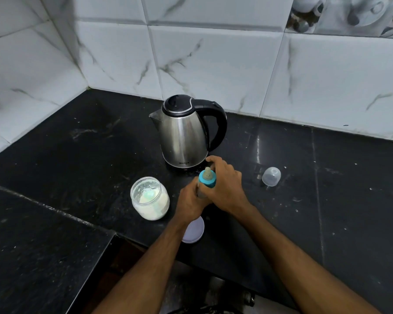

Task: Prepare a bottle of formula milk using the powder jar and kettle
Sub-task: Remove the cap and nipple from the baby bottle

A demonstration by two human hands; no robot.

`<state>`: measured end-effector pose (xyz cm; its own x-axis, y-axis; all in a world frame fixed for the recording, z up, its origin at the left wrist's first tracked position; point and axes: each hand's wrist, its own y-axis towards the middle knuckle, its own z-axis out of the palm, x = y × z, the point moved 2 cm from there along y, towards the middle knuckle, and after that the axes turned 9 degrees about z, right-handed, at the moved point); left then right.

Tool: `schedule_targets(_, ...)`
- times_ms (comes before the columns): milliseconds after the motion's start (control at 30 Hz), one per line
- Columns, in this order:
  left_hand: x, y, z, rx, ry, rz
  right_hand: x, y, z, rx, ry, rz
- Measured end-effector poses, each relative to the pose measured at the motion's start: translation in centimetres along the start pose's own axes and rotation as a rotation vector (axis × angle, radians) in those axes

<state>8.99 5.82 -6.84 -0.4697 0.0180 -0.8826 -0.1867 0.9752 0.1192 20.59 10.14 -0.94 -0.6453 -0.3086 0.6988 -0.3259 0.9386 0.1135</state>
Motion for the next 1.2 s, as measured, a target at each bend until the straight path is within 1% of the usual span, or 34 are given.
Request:
schedule_targets(67,0.02,-0.08,-0.07,-0.002,0.011,0.006,0.06,-0.18,0.04,0.066,0.081,-0.013)
schedule_targets(133,-0.14,-0.08,-0.03,-0.005,0.021,0.012,-0.08,-0.17,0.00,0.080,0.107,-0.002)
schedule_targets(233,-0.16,-0.04,0.14,0.001,0.009,0.006,-0.09,-0.05,-0.14,-0.003,-0.022,0.021)
schedule_targets(300,-0.15,-0.04,0.03,-0.004,-0.004,0.006,-0.09,-0.01,-0.10,-0.010,-0.052,0.036)
schedule_targets(467,-0.03,-0.09,-0.02,-0.006,-0.015,0.031,0.02,-0.27,0.07,0.130,0.122,0.024)
schedule_targets(667,-0.17,-0.06,-0.09,-0.007,-0.030,0.044,-0.03,0.03,0.20,0.041,-0.011,0.050)
schedule_targets(733,0.05,-0.04,-0.09,-0.014,-0.044,0.035,-0.27,0.17,0.47,0.084,0.049,0.048)
schedule_targets(833,0.09,-0.16,-0.06,-0.014,-0.031,0.034,-0.63,0.35,0.67,0.202,0.182,0.025)
schedule_targets(900,-0.07,-0.19,-0.11,-0.015,-0.017,0.039,-0.67,0.37,0.47,0.225,0.212,0.012)
schedule_targets(967,-0.31,-0.23,-0.15,-0.006,-0.008,0.035,-0.61,0.25,0.34,0.193,0.192,0.011)
schedule_targets(1067,-0.49,-0.14,-0.13,-0.005,-0.014,0.004,-0.47,0.19,0.40,0.088,0.109,-0.001)
schedule_targets(1133,-0.37,-0.12,0.01,-0.001,-0.043,-0.011,-0.33,0.28,0.23,0.063,0.133,-0.008)
schedule_targets(1200,-0.24,-0.13,0.05,0.006,-0.050,-0.019,-0.25,0.38,-0.23,0.080,0.203,-0.012)
